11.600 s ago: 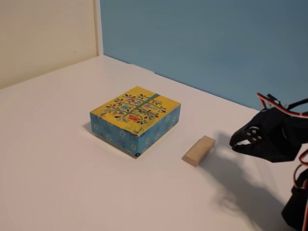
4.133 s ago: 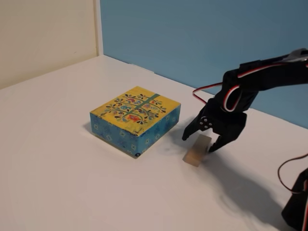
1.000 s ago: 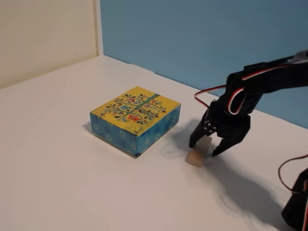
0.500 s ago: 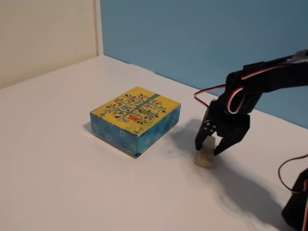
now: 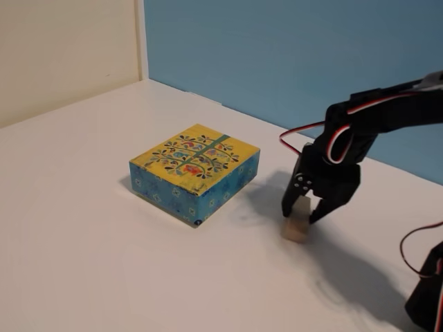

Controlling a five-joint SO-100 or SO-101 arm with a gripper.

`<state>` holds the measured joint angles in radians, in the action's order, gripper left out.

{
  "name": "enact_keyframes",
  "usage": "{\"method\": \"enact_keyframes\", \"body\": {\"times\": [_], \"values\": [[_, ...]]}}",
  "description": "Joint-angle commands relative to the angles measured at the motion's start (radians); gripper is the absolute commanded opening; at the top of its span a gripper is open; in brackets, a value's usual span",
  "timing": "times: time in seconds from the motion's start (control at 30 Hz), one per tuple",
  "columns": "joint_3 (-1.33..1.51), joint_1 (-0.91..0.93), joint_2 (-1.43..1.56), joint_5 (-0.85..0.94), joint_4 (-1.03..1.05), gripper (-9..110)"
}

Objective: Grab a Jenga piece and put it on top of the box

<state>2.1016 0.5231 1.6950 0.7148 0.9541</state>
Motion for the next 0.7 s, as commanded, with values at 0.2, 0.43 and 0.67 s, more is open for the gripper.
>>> {"method": "enact_keyframes", "body": {"times": [0.2, 0.43, 0.67], "values": [[-0.127, -0.020, 0.175, -0.057, 0.132, 0], [-0.129, -0.067, 0.313, -0.106, 0.190, 0], [-0.196, -0.109, 0.367, -0.158, 0.256, 0]]}}
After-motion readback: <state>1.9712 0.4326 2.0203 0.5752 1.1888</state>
